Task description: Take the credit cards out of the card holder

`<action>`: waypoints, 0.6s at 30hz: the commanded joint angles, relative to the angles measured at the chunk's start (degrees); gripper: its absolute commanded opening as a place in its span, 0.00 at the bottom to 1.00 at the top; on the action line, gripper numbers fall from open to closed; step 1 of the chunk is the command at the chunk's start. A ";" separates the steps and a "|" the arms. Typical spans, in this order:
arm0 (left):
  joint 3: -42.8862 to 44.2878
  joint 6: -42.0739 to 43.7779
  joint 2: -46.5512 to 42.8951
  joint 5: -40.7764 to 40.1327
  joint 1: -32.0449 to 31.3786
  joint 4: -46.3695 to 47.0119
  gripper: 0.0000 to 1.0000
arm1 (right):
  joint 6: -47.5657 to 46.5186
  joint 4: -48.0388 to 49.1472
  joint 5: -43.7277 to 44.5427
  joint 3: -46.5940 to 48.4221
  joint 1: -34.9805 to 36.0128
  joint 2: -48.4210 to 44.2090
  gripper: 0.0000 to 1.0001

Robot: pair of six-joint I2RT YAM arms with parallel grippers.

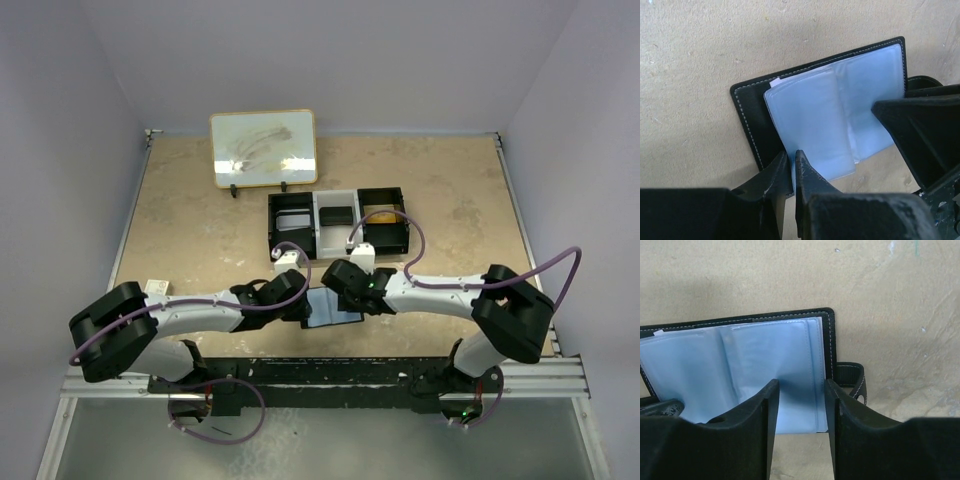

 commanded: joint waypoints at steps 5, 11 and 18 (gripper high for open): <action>0.70 1.12 0.85 -0.20 -0.45 3.22 0.05 | -3.25 9.52 -5.22 -0.61 0.27 -1.50 0.39; 0.77 1.12 1.03 -0.33 -0.41 3.01 0.03 | -0.73 13.60 -9.02 -4.12 0.03 -3.97 0.39; 0.78 1.28 1.02 -0.69 -0.49 1.98 0.00 | 1.57 22.33 -15.29 -10.36 -3.33 -6.55 0.44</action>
